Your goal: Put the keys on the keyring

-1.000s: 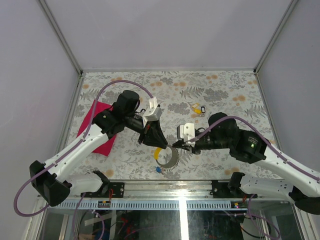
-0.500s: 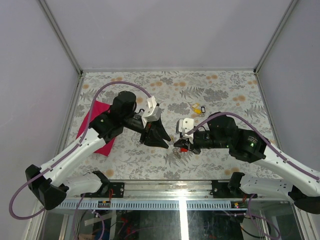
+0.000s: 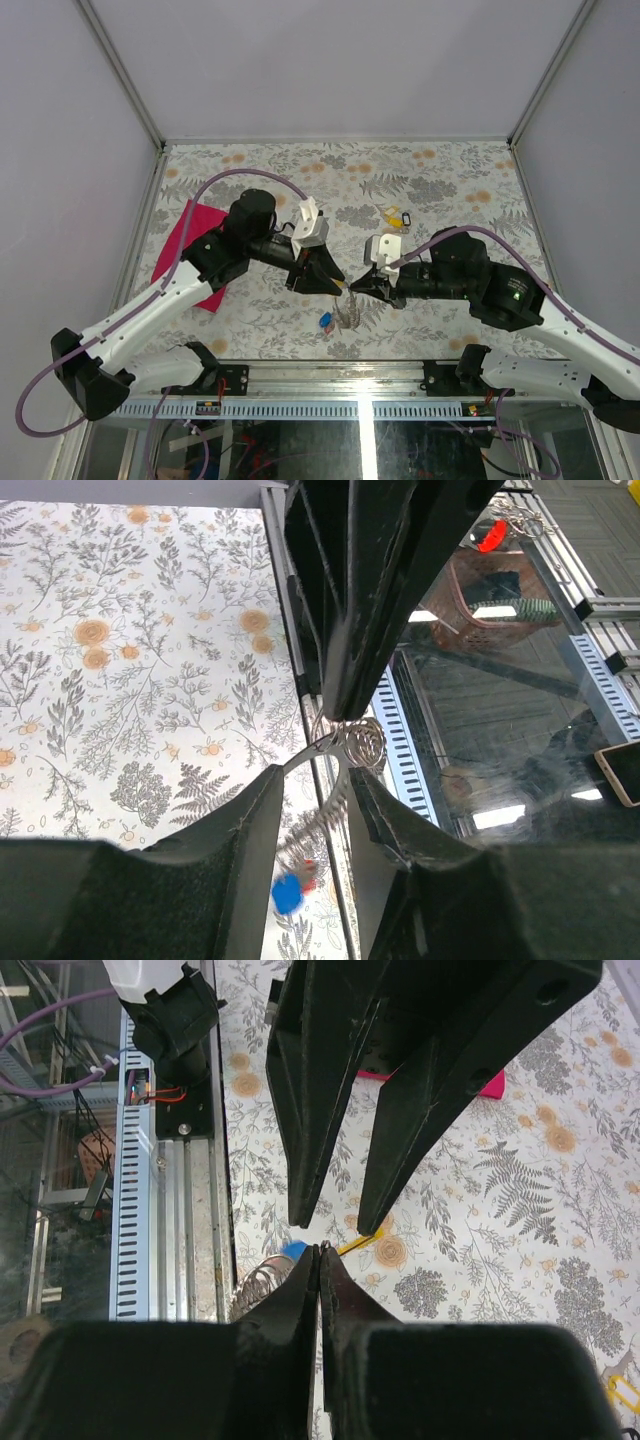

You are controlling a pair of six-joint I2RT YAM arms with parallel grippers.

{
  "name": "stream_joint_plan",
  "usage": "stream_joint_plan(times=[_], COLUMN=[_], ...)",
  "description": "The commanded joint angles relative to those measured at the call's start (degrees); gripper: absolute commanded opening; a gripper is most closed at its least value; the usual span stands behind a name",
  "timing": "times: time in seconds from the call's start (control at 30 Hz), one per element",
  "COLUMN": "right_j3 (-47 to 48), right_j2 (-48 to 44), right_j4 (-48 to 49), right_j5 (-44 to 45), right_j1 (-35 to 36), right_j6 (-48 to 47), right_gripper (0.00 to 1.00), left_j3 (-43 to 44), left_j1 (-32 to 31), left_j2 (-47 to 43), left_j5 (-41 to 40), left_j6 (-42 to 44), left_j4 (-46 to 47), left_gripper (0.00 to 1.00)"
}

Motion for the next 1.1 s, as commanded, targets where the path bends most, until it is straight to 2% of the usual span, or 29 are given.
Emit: stream_joint_plan(times=[0.0, 0.33, 1.07], right_j3=[0.2, 0.1, 0.1], right_j2=[-1.7, -1.5, -1.7], right_j4=[5.0, 5.7, 6.9], right_j5=[-0.5, -1.0, -1.0], right_j1=[0.2, 0.2, 0.2], right_j6=[1.2, 1.2, 1.8], right_gripper=[0.00, 0.00, 0.00], left_j3=[-1.9, -2.2, -2.3], left_j1=[-0.3, -0.5, -2.4], left_j2=[-2.6, -2.4, -0.2], left_j5=[-3.2, -1.8, 1.1], left_j6=[-2.4, -4.2, -4.0], left_j4=[6.9, 10.1, 10.7], left_gripper=[0.33, 0.33, 0.31])
